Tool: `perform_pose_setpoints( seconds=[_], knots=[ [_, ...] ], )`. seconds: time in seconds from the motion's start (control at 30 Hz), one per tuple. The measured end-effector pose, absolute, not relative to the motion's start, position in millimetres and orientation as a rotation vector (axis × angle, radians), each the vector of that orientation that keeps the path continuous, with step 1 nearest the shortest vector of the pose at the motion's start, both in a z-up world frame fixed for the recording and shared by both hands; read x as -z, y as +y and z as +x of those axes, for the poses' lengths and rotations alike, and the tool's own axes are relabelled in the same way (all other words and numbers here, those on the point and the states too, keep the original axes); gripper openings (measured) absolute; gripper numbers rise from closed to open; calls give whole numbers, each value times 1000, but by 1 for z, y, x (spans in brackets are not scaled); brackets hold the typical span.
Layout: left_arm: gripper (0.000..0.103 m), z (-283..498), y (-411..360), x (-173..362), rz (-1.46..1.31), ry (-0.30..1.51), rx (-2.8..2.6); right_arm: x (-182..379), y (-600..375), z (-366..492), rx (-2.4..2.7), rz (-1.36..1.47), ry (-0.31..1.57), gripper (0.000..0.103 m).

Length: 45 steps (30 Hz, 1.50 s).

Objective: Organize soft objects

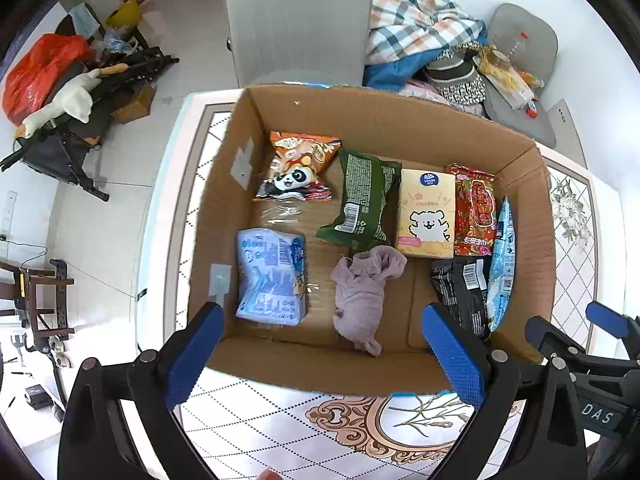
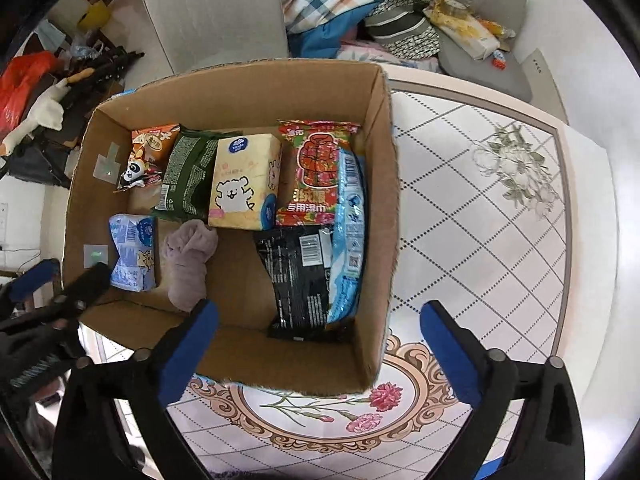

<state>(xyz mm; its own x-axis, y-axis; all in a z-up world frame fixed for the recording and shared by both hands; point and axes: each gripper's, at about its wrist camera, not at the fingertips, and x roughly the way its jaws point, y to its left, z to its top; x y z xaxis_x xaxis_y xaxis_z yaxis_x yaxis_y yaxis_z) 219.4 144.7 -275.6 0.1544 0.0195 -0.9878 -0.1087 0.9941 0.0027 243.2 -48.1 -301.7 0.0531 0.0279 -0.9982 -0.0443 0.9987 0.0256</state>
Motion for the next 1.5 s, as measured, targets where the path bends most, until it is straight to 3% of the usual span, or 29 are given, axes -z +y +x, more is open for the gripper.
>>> perform_pose_setpoints(
  seconds=[0.6,1.1,1.5],
  knots=[
    [102,171,121,208,-28,1274,-71,262,-68,195,-57,68,1436,103],
    [102,97,91,69,-33,1063,-9,89,-99,102,-69,74,1123,103],
    [102,61,82,23,-27,1002,-7,24,-110,55,-84,63,1036,103]
  ],
)
